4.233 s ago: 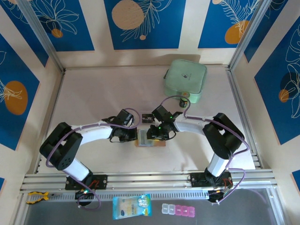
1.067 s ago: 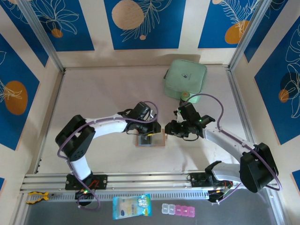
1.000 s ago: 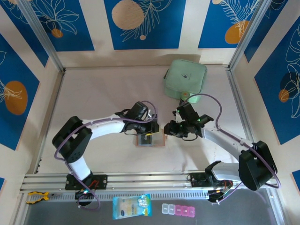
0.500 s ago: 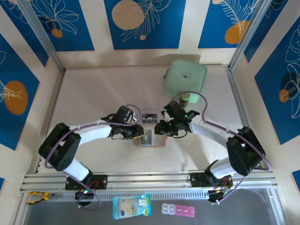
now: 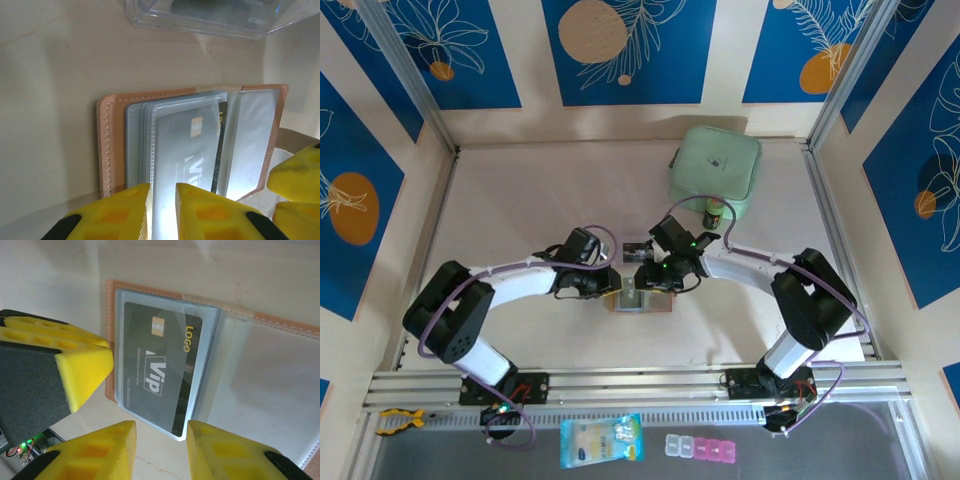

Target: Take the credit cards out of the card holder

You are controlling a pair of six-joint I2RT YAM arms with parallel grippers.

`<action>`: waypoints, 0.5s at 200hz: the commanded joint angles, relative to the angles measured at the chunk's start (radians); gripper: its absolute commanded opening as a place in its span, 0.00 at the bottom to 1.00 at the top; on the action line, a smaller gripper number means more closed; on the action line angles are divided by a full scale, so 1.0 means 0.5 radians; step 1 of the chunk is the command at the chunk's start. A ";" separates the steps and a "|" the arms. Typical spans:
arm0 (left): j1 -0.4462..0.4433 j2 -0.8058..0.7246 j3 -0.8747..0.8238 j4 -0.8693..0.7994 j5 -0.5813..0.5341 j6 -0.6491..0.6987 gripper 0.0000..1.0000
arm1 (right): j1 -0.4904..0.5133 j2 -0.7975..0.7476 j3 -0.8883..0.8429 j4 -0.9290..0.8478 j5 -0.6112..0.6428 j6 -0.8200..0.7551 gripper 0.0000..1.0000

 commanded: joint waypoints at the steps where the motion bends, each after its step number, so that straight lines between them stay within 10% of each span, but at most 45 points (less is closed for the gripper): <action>1: 0.021 0.045 -0.029 -0.006 0.019 0.043 0.20 | 0.020 0.051 0.057 0.022 -0.051 0.022 0.33; 100: 0.023 0.074 -0.066 -0.010 0.025 0.043 0.17 | 0.039 0.209 0.074 0.125 -0.114 0.035 0.28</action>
